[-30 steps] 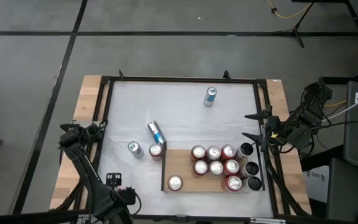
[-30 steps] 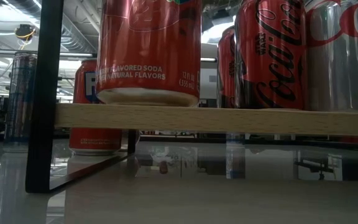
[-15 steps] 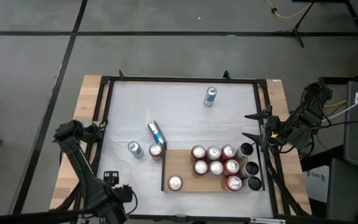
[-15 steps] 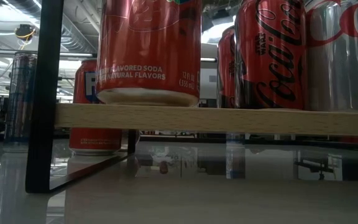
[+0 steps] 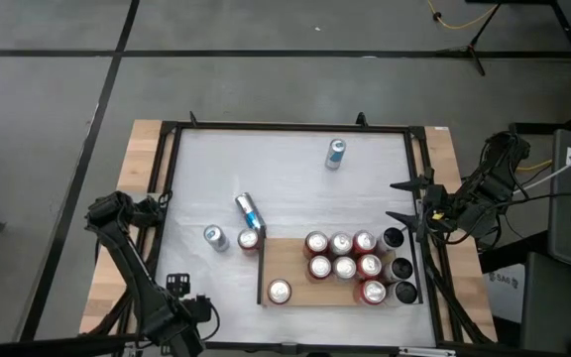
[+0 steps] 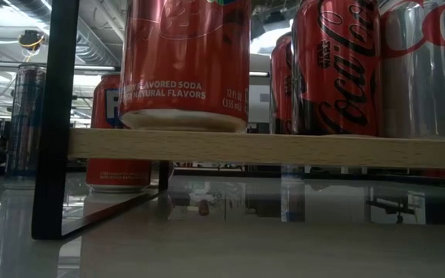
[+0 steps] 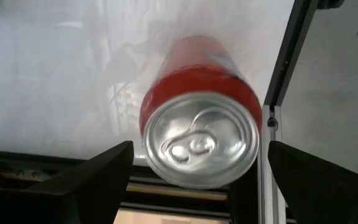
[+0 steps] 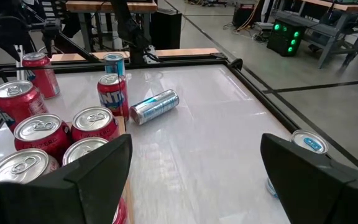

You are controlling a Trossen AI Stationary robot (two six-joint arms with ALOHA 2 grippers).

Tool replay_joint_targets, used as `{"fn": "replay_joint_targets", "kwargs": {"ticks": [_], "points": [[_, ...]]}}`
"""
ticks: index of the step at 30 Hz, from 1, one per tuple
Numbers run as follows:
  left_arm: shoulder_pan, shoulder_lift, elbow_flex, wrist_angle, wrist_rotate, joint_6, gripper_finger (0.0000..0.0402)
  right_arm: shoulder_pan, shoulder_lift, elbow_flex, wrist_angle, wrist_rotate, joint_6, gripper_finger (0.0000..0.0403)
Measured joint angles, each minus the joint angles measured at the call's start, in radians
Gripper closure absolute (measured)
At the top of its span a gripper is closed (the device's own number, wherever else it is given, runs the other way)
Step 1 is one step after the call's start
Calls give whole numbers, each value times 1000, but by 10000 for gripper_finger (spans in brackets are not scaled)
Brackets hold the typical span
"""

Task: Place canned beverage on shelf
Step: Put the bottom left orange soda can on the shelf

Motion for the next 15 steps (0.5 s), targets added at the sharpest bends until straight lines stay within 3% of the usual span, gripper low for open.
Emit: {"fn": "replay_joint_targets", "kwargs": {"ticks": [15], "points": [[2,0,-70,83,3,-5,37,0,0,0,0,0,0,56]]}}
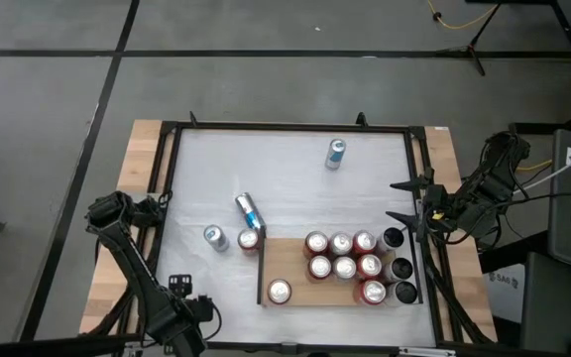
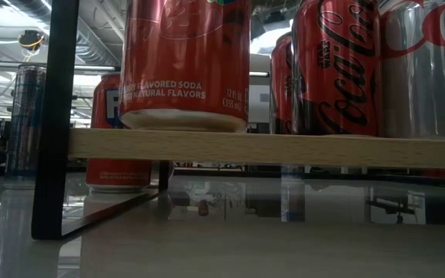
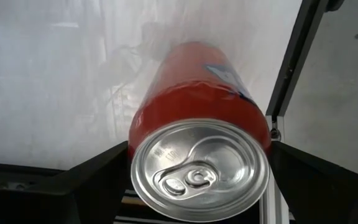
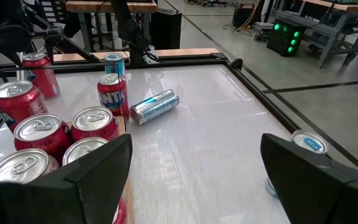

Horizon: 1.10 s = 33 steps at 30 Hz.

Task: Place canned beverage on shelf
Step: Put the bottom left orange soda can on the shelf

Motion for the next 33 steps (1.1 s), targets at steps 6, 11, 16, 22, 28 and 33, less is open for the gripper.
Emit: {"fn": "replay_joint_targets", "kwargs": {"ticks": [6,11,16,22,28,33], "points": [[0,0,0,2,-9,-1,37,0,0,0,0,0,0,56],[0,0,0,8,-9,-2,37,0,0,0,0,0,0,56],[0,0,0,23,-18,-2,37,0,0,0,0,0,0,56],[0,0,0,30,-35,-2,37,0,0,0,0,0,0,56],[0,0,0,28,-35,-2,39,0,0,0,0,0,0,56],[0,0,0,26,-24,-2,58,0,0,0,0,0,0,56]]}}
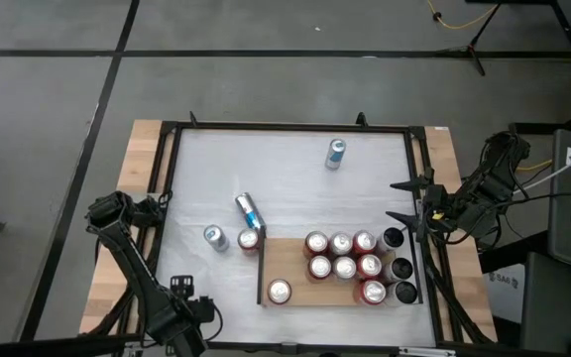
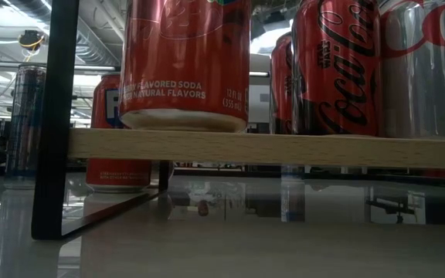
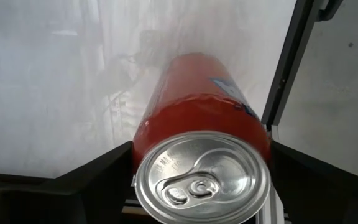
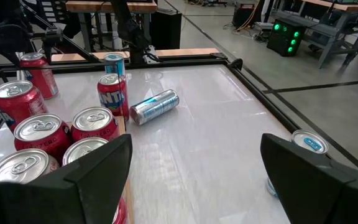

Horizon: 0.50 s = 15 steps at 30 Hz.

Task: Place canned beverage on shelf
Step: Put the bottom left orange soda can on the shelf

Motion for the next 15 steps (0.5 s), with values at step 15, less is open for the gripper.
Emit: {"fn": "replay_joint_targets", "kwargs": {"ticks": [15], "points": [[130,0,1,2,142,-132,127,0,0,0,0,0,0,56]]}}
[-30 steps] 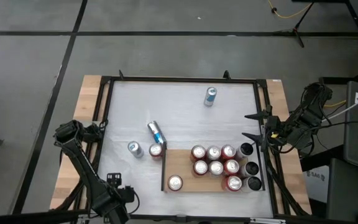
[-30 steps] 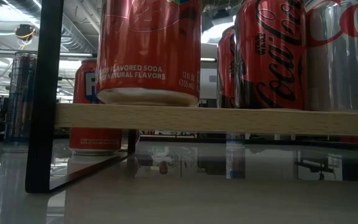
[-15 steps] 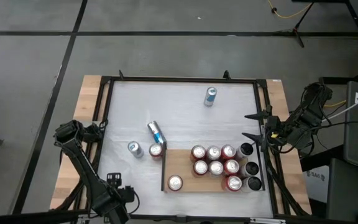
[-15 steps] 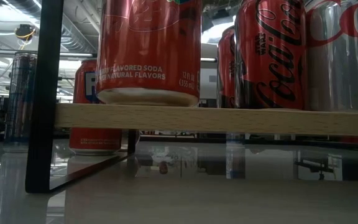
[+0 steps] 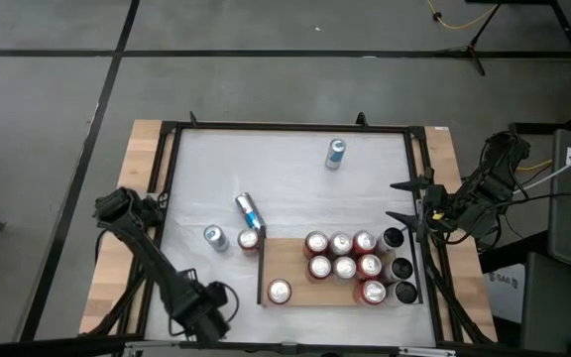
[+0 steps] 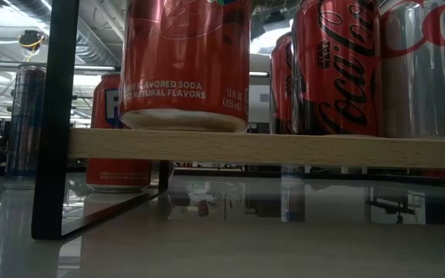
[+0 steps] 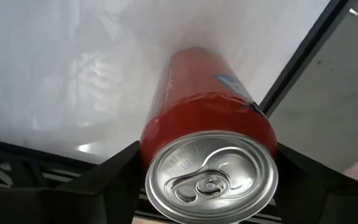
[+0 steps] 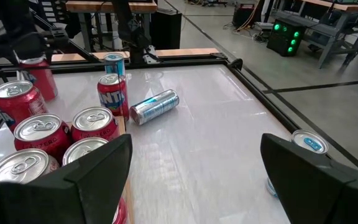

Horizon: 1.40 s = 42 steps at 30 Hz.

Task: Place canned beverage on shelf
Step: Put the bottom left orange soda can on the shelf

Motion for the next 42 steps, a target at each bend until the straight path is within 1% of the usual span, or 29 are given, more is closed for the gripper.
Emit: {"fn": "replay_joint_targets", "kwargs": {"ticks": [4,10,14,18,21,30,37,42], "points": [[49,0,23,-2,5,10,127,0,0,0,0,0,0,56],[114,0,93,-30,4,37,127,0,0,0,0,0,0,56],[152,1,163,-101,42,53,127,0,0,0,0,0,0,56],[198,1,256,-221,88,65,127,0,0,0,0,0,0,56],[231,1,340,-303,89,83,127,0,0,0,0,0,0,56],[349,-9,540,-290,72,112,127,0,0,0,0,0,0,56],[403,-9,608,-293,168,112,127,0,0,0,0,0,0,56],[419,-9,612,-292,275,58,127,0,0,0,0,0,0,56]]}}
